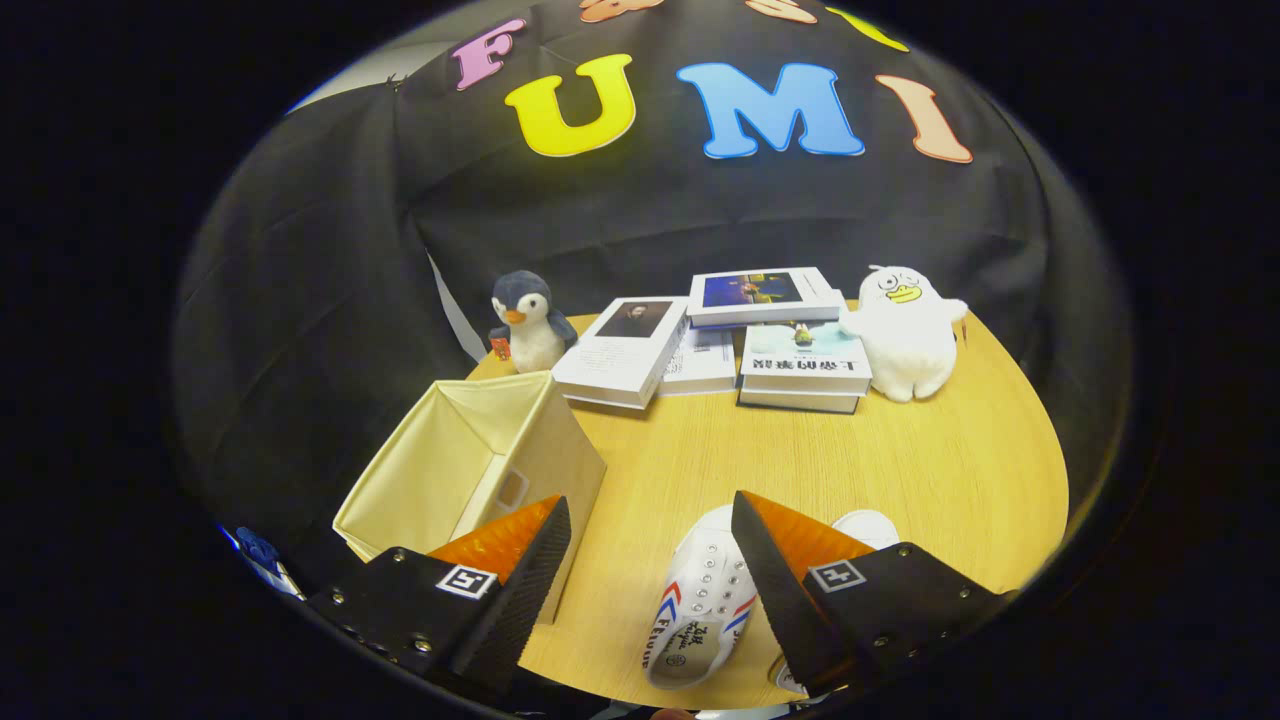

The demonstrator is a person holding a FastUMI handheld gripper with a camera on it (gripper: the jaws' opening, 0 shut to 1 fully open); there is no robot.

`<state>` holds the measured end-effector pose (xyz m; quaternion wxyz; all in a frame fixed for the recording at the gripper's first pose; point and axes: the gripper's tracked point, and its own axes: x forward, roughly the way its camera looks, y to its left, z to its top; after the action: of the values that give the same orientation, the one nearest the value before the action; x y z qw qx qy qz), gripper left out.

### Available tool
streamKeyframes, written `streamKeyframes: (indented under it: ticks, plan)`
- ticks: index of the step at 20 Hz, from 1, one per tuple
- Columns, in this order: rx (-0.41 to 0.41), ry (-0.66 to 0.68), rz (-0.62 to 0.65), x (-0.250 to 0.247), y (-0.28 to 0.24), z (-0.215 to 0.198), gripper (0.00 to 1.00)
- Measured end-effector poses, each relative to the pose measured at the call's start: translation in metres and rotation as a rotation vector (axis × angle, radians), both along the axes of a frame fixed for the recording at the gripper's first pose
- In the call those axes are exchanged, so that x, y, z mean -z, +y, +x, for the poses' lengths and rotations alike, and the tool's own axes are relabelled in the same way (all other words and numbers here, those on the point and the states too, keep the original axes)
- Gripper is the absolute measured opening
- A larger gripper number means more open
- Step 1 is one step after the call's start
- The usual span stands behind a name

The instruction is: Open the storage box then place both shoes into the box .Put the left shoe in first, then the right shoe, with the right side of both shoes facing outward in a uniform manner.

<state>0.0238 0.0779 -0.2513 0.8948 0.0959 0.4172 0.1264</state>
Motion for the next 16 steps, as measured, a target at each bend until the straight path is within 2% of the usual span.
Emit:
streamKeyframes:
  ticks: [10, 16]
  plan:
    - [0.014, 0.165, -0.016, 0.066, -0.026, -0.026, 0.98]
    - [0.042, 0.265, 0.055, 0.092, -0.027, -0.041, 0.98]
